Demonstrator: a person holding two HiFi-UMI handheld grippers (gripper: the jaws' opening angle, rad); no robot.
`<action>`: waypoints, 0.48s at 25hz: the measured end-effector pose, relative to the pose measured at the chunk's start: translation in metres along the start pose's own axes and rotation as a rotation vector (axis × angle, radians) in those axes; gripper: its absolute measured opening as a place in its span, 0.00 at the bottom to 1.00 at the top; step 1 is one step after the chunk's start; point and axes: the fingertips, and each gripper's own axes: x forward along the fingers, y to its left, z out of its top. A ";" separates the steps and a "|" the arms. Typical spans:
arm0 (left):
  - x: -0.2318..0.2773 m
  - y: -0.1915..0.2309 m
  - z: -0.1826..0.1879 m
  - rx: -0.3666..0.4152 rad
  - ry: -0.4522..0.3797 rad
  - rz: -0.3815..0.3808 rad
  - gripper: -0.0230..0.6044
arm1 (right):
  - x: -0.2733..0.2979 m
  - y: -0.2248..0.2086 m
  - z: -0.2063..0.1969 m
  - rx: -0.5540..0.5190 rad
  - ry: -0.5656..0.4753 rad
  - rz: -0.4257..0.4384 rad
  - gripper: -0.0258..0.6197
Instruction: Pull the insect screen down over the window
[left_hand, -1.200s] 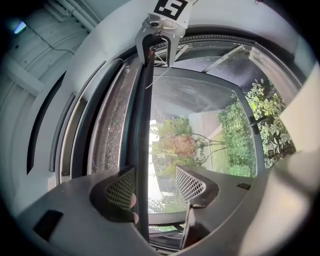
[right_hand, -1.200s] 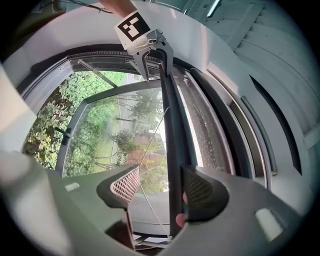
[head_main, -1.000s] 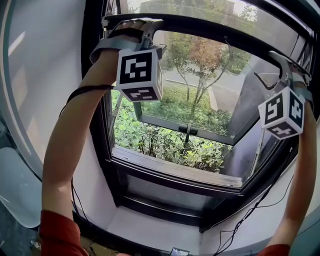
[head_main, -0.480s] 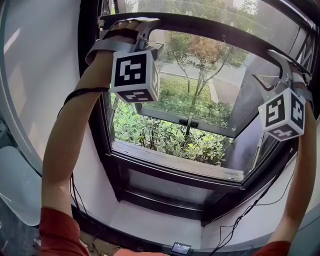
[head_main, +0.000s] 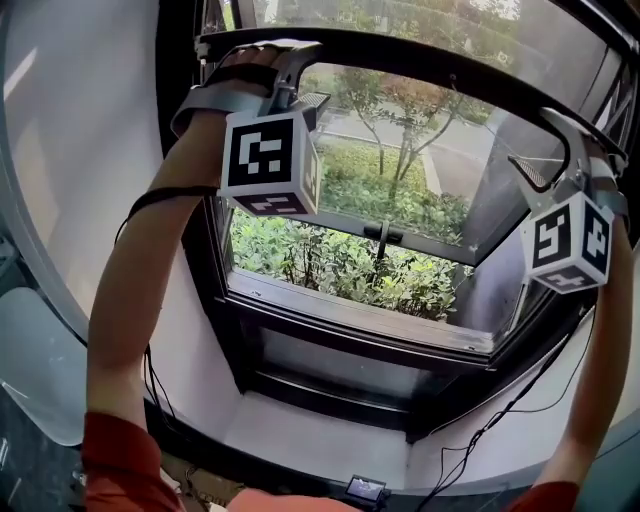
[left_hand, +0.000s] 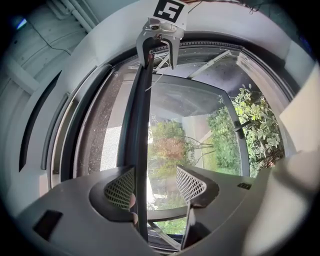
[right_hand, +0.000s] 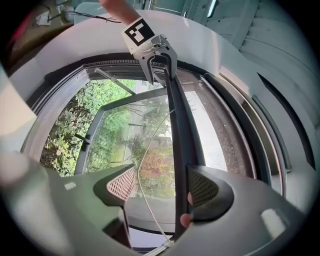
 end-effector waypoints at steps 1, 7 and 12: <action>-0.001 -0.004 0.000 0.000 0.000 -0.006 0.43 | -0.001 0.004 0.000 -0.002 0.003 0.006 0.54; -0.010 -0.023 0.002 -0.008 -0.014 -0.023 0.43 | -0.007 0.024 0.001 -0.003 -0.003 0.008 0.55; -0.018 -0.043 0.003 -0.010 -0.021 -0.049 0.43 | -0.012 0.045 0.003 0.023 -0.014 0.032 0.55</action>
